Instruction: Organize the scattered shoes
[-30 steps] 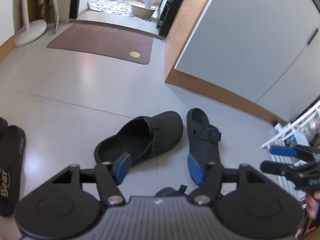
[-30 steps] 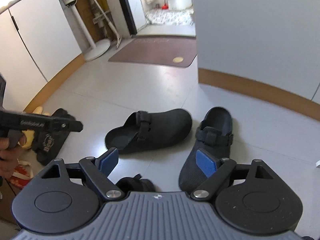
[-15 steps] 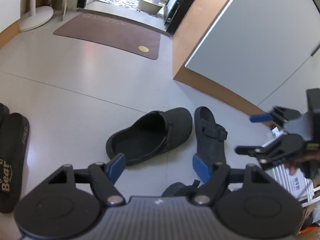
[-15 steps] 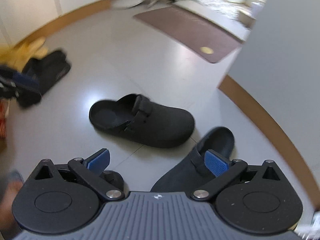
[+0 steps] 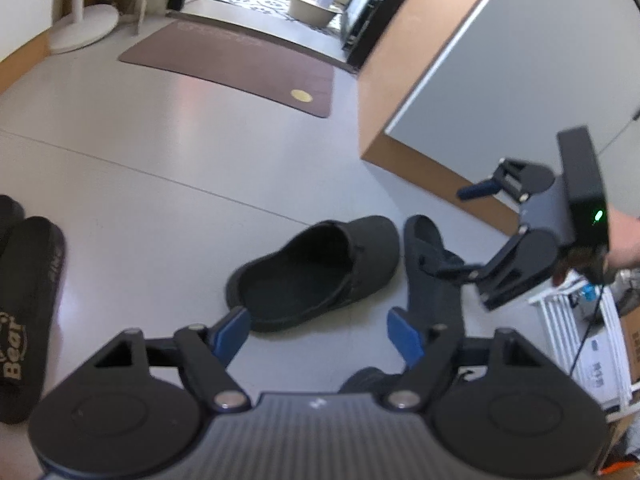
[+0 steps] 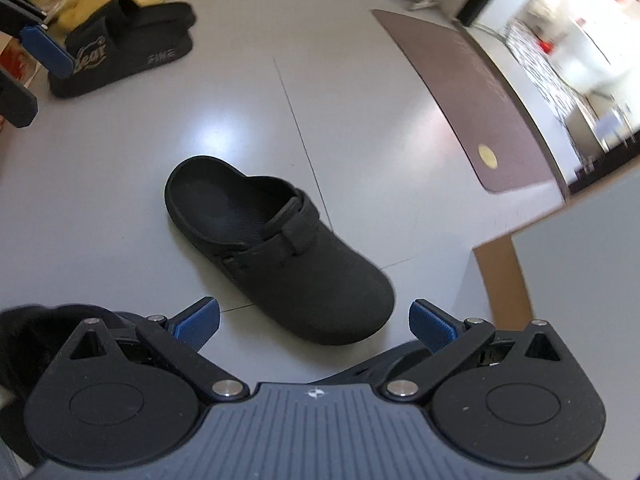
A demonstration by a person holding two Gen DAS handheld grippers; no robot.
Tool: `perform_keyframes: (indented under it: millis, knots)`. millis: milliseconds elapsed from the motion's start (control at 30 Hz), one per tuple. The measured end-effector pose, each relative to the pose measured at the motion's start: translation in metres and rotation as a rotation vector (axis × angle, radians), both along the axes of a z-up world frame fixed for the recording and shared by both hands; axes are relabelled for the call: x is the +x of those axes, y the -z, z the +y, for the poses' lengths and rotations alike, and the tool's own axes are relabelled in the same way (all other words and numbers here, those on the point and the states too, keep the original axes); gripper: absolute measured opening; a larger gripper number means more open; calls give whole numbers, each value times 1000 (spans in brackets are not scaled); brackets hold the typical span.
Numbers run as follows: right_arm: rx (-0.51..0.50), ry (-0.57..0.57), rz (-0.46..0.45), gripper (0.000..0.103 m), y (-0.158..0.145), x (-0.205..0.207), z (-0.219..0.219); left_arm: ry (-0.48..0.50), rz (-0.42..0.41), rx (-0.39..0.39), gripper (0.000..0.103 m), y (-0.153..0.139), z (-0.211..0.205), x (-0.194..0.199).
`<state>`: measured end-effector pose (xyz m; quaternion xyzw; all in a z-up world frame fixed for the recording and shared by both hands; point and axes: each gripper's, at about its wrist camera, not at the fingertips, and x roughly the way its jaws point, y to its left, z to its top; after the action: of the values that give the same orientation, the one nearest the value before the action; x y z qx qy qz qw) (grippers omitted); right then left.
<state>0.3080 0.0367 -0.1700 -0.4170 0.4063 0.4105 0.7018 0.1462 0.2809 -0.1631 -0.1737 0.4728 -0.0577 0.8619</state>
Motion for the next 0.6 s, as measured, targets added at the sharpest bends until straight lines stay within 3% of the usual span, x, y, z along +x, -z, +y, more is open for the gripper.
perform_keyframes:
  millis: [200, 400, 600]
  knots:
    - [-75, -102, 58, 103, 10, 17, 14, 16, 7, 12, 79, 3, 12, 1]
    - [-127, -185, 91, 103, 48, 28, 29, -37, 11, 25, 80, 3, 36, 3]
    - [-168, -239, 103, 103, 85, 39, 39, -22, 37, 67, 80, 7, 45, 0]
